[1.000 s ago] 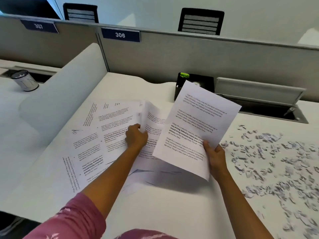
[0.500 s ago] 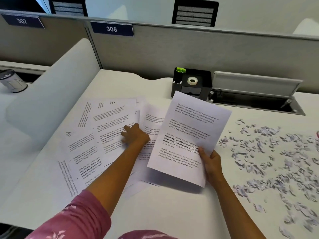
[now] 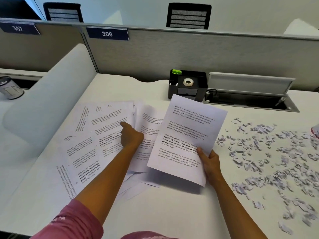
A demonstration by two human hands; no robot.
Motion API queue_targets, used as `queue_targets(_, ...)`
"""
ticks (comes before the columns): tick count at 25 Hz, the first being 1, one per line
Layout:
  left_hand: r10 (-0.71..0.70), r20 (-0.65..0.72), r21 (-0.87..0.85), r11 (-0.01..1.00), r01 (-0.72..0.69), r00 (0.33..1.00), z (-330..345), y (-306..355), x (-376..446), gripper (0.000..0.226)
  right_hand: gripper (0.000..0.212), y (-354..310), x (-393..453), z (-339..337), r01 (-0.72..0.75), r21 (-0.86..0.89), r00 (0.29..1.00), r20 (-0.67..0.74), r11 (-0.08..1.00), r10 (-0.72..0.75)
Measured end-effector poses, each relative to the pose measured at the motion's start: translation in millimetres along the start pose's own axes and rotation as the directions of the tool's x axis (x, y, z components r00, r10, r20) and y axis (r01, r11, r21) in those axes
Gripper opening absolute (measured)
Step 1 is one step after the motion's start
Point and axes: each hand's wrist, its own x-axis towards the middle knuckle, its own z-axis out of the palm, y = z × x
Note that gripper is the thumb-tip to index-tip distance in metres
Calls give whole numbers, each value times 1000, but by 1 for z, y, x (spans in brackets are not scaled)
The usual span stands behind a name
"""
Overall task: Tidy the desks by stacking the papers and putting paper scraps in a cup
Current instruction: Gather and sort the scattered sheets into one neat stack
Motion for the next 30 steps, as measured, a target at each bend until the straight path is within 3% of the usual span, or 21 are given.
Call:
queue_targets(2,-35,-8,-51,998,34,999,-12,5,-1,86,25,1,1,-1,-3,6,1000,-9,1000,3)
queue_targets(5,40,86,-138,990,-28,995,-29,2,3,36,27,2,2,-3,-12,-9,1000,-10,1000,12)
queue_targets(7,129,107,-179,978,-108,986,-37,-3,6,15,27,2,2,-3,-6,-31,1000,6,1000,6)
queue_targets(10,210,81,-198,961,-191,974,-53,-8,9,18,26,1,0,-4,0,-72,1000,12,997,1)
queue_targets(13,249,-40,-252,935,-250,968,-78,-10,7,26,22,-1,0,-3,18,-105,1000,26,994,-16)
queue_targets(19,152,-274,-496,823,-275,950,-133,-18,20,18,21,-2,-1,3,65,-192,995,84,979,-50)
queue_targets(23,117,-86,-714,685,-143,989,-143,-18,21,11,22,-5,0,10,64,-231,987,155,971,-29)
queue_targets(27,121,162,-666,745,18,979,-112,-23,9,11,24,-2,4,14,23,-265,982,186,964,28)
queue_targets(30,121,253,-595,801,56,960,-77,-31,-4,10,23,-1,6,13,-34,-273,979,183,961,86)
